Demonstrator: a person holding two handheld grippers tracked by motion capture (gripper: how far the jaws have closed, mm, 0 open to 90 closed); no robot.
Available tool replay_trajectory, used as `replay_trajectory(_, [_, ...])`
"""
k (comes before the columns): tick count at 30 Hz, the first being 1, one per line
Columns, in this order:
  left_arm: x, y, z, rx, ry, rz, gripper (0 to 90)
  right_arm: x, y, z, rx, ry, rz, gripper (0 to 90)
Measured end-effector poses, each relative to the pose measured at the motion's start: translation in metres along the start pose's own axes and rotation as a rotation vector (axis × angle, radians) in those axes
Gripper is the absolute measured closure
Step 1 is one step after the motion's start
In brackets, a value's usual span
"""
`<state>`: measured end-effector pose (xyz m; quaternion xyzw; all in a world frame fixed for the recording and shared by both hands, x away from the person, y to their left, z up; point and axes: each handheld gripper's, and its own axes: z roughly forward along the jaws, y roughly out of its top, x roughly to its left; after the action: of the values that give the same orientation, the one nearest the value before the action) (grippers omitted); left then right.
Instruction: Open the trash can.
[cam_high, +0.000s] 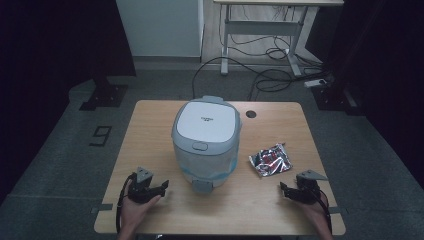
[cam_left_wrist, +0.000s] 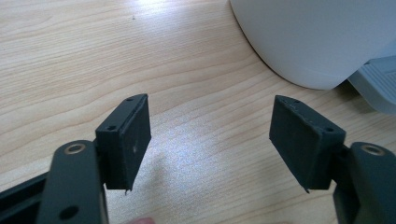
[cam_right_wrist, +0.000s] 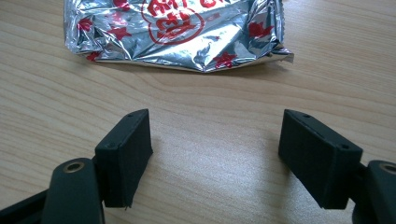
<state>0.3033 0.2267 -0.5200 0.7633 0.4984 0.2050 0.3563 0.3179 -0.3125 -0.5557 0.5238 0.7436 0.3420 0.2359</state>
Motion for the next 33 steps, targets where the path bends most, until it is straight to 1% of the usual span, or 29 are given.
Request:
replay_trajectory(3, [0.000, 0.001, -0.002, -0.007, -0.011, -0.004, 35.1, 0.000, 0.000, 0.000, -0.001, -0.001, 0.001, 25.7])
replay_trajectory(4, [0.000, 0.001, -0.004, -0.018, -0.028, -0.009, 36.3, 0.000, 0.000, 0.000, 0.000, -0.002, 0.001, 25.9])
replay_trajectory(8, [0.000, 0.002, -0.005, -0.029, -0.053, -0.009, 38.6, 0.000, 0.000, 0.000, 0.000, -0.004, 0.003, 26.1])
replay_trajectory(9, [0.000, 0.002, -0.005, -0.029, -0.053, -0.009, 39.0, 0.000, 0.000, 0.000, -0.001, -0.004, 0.002, 26.1])
replay_trajectory(10, [0.000, 0.001, -0.005, -0.031, -0.067, -0.010, 40.0, 0.000, 0.000, 0.000, 0.000, -0.004, 0.004, 26.1])
replay_trajectory(13, [0.001, 0.001, -0.006, -0.044, -0.085, -0.014, 42.2, 0.000, 0.000, 0.000, 0.000, -0.005, 0.005, 26.1])
replay_trajectory(15, [0.001, 0.002, -0.007, -0.049, -0.085, -0.014, 44.7, 0.000, 0.000, 0.000, 0.000, -0.006, 0.006, 26.1])
replay_trajectory(17, [0.002, 0.002, -0.010, -0.069, -0.096, -0.021, 49.0, -0.001, 0.000, 0.000, 0.000, -0.007, 0.009, 26.1])
replay_trajectory(18, [0.002, 0.002, -0.010, -0.069, -0.096, -0.021, 54.0, -0.001, 0.000, 0.000, 0.000, -0.007, 0.009, 26.1])
replay_trajectory(19, [0.002, 0.002, -0.012, -0.082, -0.100, -0.022, 54.0, -0.001, 0.000, 0.000, 0.000, -0.007, 0.009, 26.2])
replay_trajectory(20, [0.000, 0.002, -0.016, -0.103, -0.099, -0.020, 64.0, -0.001, 0.000, 0.000, 0.000, -0.007, 0.009, 26.4])
replay_trajectory(23, [-0.002, 0.003, -0.021, -0.128, -0.125, -0.009, 72.7, -0.001, 0.000, 0.000, 0.000, -0.008, 0.010, 26.4])
replay_trajectory(24, [-0.002, 0.003, -0.021, -0.128, -0.125, -0.009, 75.4, -0.001, 0.000, 0.000, 0.000, -0.007, 0.010, 26.4])
replay_trajectory(25, [-0.002, 0.004, -0.022, -0.132, -0.138, -0.003, 75.4, -0.001, 0.000, 0.000, 0.000, -0.007, 0.010, 26.4])
replay_trajectory(26, [-0.004, 0.004, -0.023, -0.137, -0.156, -0.001, 79.7, -0.001, 0.000, 0.000, 0.000, -0.007, 0.009, 26.4])
replay_trajectory(27, [-0.004, 0.004, -0.023, -0.137, -0.156, -0.001, 81.9, -0.001, 0.000, 0.000, 0.000, -0.007, 0.009, 26.4])
replay_trajectory(28, [-0.007, 0.005, -0.024, -0.142, -0.173, 0.011, 84.0, -0.001, 0.000, 0.000, -0.001, -0.007, 0.009, 26.4])
replay_trajectory(30, [-0.011, 0.006, -0.025, -0.152, -0.183, 0.025, 87.2, -0.001, 0.000, 0.000, -0.001, -0.008, 0.009, 26.4])
replay_trajectory(32, [-0.014, 0.007, -0.026, -0.162, -0.191, 0.038, 89.6, -0.001, 0.000, 0.000, -0.001, -0.008, 0.009, 26.4])
replay_trajectory(33, [-0.015, 0.008, -0.026, -0.167, -0.203, 0.036, 89.9, -0.001, 0.000, 0.000, -0.001, -0.008, 0.009, 26.6])
